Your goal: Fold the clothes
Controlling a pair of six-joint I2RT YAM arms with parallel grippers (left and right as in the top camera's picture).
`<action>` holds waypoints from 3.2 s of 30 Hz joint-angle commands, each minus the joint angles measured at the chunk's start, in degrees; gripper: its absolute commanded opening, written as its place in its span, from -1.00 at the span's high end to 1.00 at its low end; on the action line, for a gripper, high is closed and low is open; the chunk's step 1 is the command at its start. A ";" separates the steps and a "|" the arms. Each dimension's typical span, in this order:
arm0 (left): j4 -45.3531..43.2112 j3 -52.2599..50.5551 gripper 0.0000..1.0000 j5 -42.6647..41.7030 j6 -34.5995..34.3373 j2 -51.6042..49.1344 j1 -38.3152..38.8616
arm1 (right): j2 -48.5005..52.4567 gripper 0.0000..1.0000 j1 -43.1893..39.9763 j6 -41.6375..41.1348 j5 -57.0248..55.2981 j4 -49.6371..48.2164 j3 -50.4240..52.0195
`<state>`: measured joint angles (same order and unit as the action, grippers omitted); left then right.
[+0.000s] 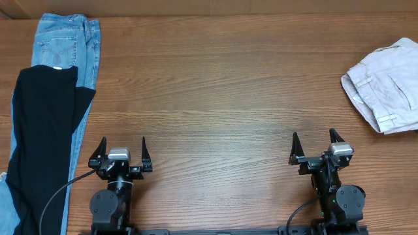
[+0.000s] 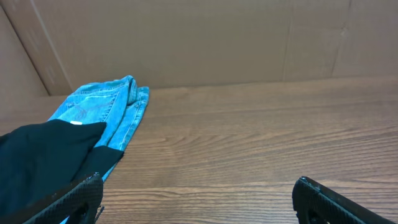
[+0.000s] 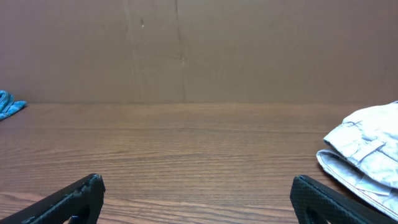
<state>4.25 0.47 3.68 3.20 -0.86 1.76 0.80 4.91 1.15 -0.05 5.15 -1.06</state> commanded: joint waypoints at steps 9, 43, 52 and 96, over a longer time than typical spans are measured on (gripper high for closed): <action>-0.17 -0.20 -1.00 -0.13 0.90 0.61 -0.28 | -0.63 -1.00 -0.15 0.20 -0.31 -0.35 0.61; -0.17 -0.20 -1.00 -0.13 0.90 0.61 -0.28 | -0.63 -1.00 -0.15 0.20 -0.33 -0.35 0.61; -0.17 -0.20 -1.00 -0.13 0.90 0.61 -0.28 | -0.63 -1.00 -0.15 0.20 -0.33 -0.35 0.59; 27.89 34.32 -1.00 2.36 -7.87 -26.34 -0.26 | 41.11 -1.00 -0.15 -6.10 -0.87 24.48 -38.69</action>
<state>29.69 28.14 5.13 -4.56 -20.43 1.76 36.23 4.91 -3.49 -2.50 26.74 -32.10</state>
